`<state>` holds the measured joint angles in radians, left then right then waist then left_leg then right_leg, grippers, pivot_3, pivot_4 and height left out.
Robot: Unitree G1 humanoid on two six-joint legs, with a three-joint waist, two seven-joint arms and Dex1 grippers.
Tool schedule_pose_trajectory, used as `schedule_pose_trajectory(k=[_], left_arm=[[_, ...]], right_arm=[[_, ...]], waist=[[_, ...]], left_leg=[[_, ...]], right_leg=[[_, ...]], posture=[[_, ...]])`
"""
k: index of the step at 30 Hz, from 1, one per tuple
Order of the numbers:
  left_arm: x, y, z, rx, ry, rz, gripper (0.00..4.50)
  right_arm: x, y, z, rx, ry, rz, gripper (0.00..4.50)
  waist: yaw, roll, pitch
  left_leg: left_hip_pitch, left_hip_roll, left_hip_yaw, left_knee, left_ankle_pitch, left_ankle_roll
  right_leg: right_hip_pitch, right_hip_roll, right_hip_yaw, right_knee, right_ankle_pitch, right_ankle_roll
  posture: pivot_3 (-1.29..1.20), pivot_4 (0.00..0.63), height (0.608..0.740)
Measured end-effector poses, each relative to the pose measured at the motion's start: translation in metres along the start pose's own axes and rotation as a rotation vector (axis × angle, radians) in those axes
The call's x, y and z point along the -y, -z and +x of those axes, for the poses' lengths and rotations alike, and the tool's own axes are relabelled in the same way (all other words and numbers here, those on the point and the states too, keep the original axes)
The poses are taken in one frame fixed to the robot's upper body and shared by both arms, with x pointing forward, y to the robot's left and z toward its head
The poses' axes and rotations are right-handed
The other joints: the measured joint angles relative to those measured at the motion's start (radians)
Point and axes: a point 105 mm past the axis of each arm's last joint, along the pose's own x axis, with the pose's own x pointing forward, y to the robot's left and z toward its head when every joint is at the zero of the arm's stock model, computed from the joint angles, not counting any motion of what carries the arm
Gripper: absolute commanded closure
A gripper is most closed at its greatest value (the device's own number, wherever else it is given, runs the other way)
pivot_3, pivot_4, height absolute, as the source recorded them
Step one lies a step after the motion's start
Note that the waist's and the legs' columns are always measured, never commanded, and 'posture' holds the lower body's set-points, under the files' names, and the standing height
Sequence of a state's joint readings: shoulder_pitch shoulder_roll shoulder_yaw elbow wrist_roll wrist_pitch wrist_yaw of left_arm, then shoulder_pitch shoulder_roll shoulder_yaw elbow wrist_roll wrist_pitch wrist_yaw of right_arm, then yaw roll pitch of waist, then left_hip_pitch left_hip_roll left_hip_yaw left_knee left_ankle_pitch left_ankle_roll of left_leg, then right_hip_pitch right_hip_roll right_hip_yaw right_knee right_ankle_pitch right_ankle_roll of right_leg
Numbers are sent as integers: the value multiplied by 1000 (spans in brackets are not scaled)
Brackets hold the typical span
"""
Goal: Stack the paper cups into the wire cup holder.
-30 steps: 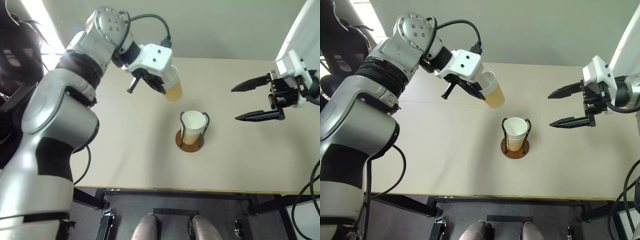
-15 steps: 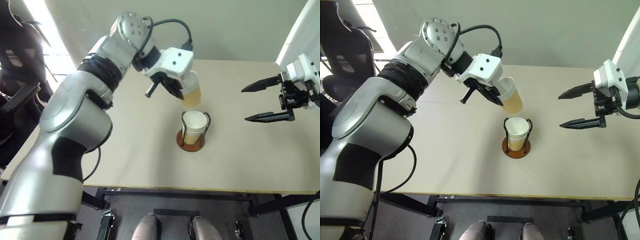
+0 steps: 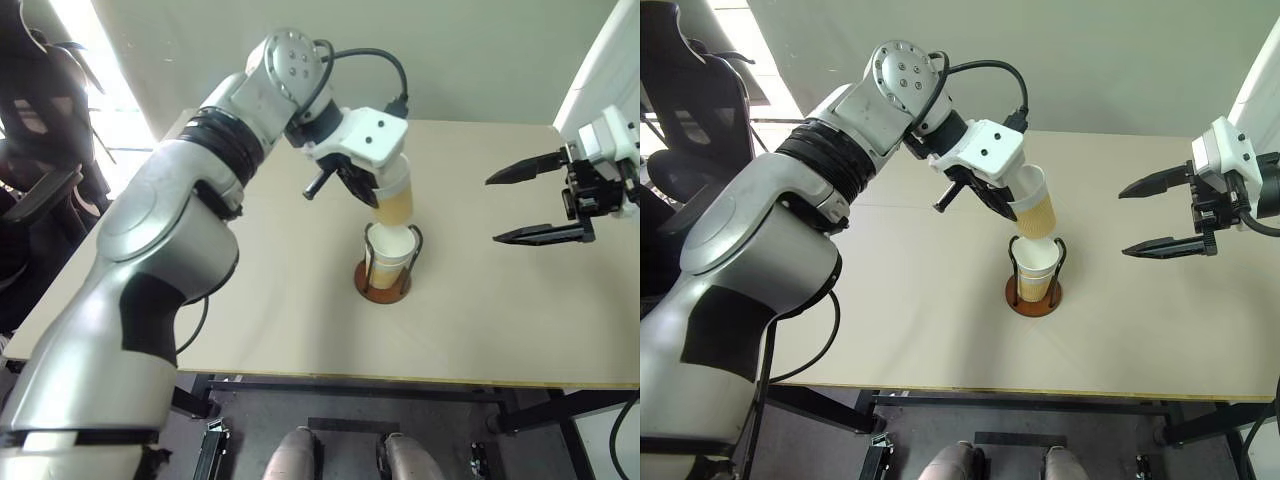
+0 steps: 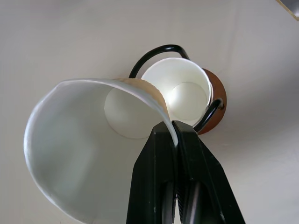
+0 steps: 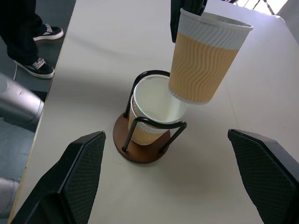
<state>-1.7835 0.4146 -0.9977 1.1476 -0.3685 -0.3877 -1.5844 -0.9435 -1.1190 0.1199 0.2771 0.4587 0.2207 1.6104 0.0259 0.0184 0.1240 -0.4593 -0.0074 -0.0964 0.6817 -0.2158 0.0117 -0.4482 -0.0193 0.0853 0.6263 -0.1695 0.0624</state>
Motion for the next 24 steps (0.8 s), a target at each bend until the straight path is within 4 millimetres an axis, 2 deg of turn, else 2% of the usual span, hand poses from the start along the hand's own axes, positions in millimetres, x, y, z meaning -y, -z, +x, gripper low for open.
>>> schedule_pose_trajectory(k=[24], left_arm=[[9,-1,19,3,80,41,4460]], right_arm=[[-7,1,3,-14,-31,9,149]], waist=[[2,0,0]], left_leg=[[0,0,0,0,0,0]], right_leg=[[0,0,0,0,0,1]], posture=[[0,150,740]])
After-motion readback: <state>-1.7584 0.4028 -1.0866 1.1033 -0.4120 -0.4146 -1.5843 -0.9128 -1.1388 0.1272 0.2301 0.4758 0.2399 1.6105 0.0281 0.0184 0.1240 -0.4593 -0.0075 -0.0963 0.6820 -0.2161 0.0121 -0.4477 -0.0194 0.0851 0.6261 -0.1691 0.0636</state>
